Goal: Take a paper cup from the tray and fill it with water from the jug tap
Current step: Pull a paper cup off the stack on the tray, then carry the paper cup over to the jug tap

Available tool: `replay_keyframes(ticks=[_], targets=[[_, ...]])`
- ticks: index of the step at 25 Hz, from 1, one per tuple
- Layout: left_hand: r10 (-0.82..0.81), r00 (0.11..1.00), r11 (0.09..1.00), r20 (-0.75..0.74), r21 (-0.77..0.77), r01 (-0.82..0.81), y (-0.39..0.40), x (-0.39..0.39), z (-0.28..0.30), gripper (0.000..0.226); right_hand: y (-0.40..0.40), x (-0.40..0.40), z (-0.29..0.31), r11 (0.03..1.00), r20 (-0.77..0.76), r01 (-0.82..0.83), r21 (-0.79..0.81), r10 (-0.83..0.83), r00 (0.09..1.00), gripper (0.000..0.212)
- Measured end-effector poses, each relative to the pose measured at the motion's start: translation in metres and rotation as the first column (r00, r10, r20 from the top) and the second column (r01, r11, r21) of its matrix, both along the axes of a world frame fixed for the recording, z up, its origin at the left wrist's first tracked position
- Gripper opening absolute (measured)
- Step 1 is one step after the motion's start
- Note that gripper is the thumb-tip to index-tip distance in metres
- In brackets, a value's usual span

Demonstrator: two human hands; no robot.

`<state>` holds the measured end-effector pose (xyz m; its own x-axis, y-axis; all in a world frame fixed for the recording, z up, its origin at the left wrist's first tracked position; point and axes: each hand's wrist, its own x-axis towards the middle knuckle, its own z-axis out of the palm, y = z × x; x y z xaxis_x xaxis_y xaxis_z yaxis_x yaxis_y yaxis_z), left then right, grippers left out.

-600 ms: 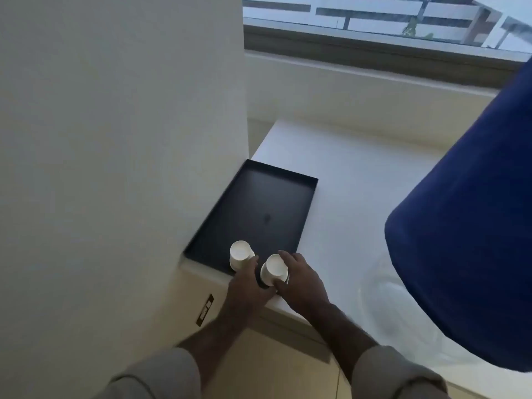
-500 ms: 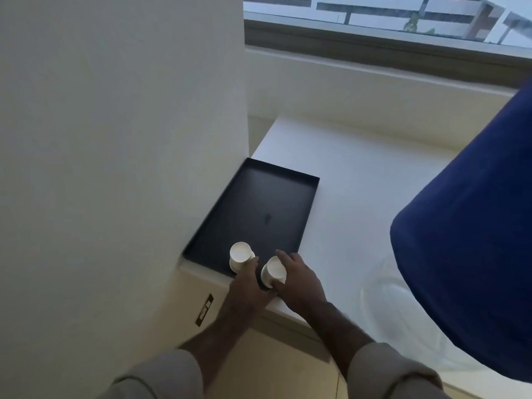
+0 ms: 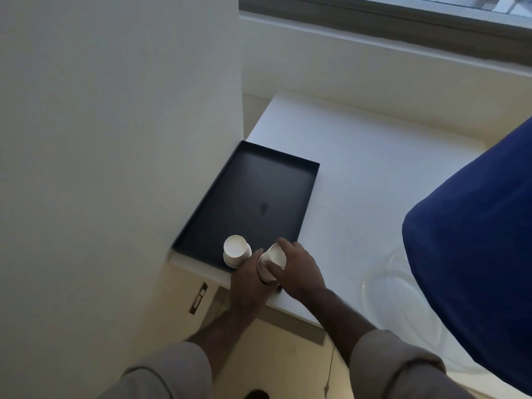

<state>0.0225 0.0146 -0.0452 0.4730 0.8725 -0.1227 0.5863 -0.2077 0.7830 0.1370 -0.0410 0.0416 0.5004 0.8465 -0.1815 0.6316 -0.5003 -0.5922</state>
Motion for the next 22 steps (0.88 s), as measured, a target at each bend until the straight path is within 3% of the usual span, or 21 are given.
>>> replay_keyframes(ticks=[4, 7, 10, 12, 14, 17, 20, 22], targets=[[0.015, 1.0, 1.0, 0.025, 0.009, -0.015, 0.001, 0.0, -0.004, 0.065, -0.002, 0.005, 0.008, 0.995, -0.006, 0.043, 0.085, -0.043, 0.999, 0.049], [0.019, 0.999, 1.0, 0.043, 0.007, -0.019, 0.0, 0.001, -0.002, 0.071, -0.007, 0.014, 0.021, 0.957, 0.003, 0.188, 0.221, -0.194, 0.981, 0.044], [-0.019, 1.0, 0.999, 0.011, 0.039, 0.019, -0.003, 0.002, 0.0, 0.091, -0.016, 0.027, 0.03, 0.833, -0.24, 0.466, 0.299, -0.407, 0.881, 0.037], [-0.039, 0.999, 0.999, 0.002, 0.023, 0.039, -0.005, 0.0, 0.003, 0.103, -0.025, 0.034, 0.033, 0.724, -0.515, 0.656, 0.213, -0.487, 0.705, 0.041], [-0.033, 0.999, 0.997, -0.007, 0.067, 0.033, -0.011, -0.004, 0.006, 0.111, -0.038, 0.037, 0.037, 0.647, -0.747, 0.762, 0.035, -0.489, 0.45, 0.04], [0.014, 0.999, 0.976, 0.036, 0.215, -0.022, -0.023, -0.013, 0.015, 0.113, -0.063, 0.035, 0.038, 0.66, -0.93, 0.723, -0.203, -0.361, 0.068, 0.051], [0.0, 0.983, 0.949, 0.186, 0.31, -0.058, -0.037, -0.021, 0.034, 0.107, -0.092, 0.028, 0.033, 0.756, -0.967, 0.605, -0.249, -0.225, -0.117, 0.058], [-0.106, 0.947, 0.97, 0.303, 0.24, 0.032, -0.057, -0.024, 0.054, 0.101, -0.113, 0.019, 0.034, 0.801, -0.971, 0.552, -0.231, -0.152, -0.185, 0.056]])
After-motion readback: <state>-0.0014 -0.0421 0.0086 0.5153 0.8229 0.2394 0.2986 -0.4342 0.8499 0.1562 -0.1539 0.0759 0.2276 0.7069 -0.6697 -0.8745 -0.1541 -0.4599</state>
